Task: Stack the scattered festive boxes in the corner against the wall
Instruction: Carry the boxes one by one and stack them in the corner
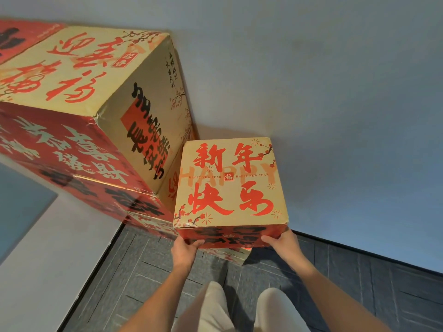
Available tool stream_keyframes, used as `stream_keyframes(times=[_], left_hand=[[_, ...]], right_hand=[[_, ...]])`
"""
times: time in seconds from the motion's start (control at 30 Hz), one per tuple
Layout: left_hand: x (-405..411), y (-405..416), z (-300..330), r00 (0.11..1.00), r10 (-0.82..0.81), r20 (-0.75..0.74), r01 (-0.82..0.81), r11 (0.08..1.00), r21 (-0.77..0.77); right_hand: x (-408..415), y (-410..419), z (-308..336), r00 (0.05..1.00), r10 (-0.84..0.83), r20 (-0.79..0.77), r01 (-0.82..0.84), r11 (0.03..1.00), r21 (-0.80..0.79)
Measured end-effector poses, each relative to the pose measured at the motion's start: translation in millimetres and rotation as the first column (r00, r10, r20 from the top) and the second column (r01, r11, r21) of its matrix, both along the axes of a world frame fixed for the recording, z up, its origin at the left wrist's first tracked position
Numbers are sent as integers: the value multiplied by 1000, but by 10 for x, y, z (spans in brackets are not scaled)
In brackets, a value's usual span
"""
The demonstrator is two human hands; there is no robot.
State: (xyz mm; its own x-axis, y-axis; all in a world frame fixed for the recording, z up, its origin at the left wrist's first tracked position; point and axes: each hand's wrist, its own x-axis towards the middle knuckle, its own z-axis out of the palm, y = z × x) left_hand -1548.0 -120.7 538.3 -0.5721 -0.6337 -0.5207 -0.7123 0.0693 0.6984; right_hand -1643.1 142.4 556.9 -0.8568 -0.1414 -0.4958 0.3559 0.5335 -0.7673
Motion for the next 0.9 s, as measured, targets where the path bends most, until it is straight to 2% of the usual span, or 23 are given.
stream_keyframes(times=[0.3, 0.47, 0.63, 0.83, 0.9], left_hand=[[-26, -93, -192, 998, -40, 46, 35, 995, 95], [125, -37, 143, 997, -62, 45, 53, 982, 180], [338, 47, 672, 999, 18, 26, -23, 981, 191], [342, 103, 1197, 966, 196, -171, -130, 934, 333], [271, 81, 1242, 950, 247, -189, -171, 922, 346]], right_hand=[[-20, 3, -66, 997, 48, 58, -51, 998, 41], [57, 135, 235, 987, 94, 130, -94, 996, -2], [38, 344, 742, 969, 92, 228, -80, 995, -62], [-100, 358, 1182, 985, 57, 164, -44, 996, -81], [-136, 297, 1189, 989, 44, 144, -37, 998, -49]])
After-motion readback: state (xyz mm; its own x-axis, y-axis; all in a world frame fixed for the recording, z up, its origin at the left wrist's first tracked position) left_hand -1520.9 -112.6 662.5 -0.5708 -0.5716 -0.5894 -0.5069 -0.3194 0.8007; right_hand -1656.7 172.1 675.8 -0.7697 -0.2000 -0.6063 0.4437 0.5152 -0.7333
